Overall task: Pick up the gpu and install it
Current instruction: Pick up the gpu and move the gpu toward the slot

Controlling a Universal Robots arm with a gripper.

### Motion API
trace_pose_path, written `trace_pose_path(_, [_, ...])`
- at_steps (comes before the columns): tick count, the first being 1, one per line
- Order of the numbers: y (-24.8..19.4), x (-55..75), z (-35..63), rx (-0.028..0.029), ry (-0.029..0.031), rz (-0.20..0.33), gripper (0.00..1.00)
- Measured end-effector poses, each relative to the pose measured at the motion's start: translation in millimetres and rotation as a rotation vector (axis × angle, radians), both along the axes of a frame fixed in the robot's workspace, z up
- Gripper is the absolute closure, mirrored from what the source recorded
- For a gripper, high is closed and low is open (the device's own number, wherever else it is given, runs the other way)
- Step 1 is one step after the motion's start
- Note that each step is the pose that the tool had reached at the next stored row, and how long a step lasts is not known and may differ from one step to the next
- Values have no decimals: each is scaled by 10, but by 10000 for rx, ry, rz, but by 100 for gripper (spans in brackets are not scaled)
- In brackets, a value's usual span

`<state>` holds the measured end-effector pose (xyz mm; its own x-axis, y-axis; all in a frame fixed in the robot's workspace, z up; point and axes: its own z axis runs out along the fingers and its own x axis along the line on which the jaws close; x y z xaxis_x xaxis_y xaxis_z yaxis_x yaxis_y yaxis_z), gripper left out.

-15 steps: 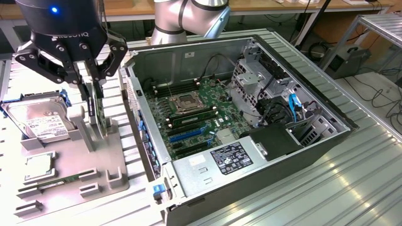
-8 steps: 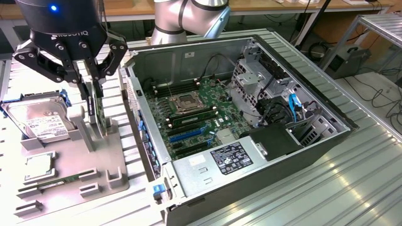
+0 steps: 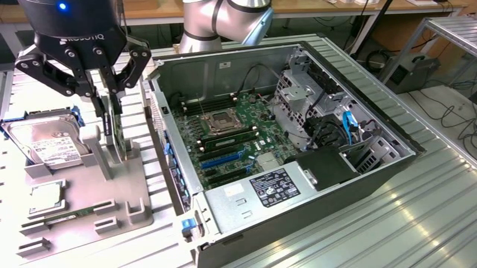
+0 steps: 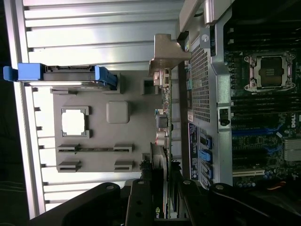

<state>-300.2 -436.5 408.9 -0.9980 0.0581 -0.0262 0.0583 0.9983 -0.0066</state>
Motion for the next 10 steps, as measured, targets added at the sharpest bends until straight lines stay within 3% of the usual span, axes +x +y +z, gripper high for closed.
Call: trace_pose_path(10, [0, 0, 36, -1, 1, 0, 74])
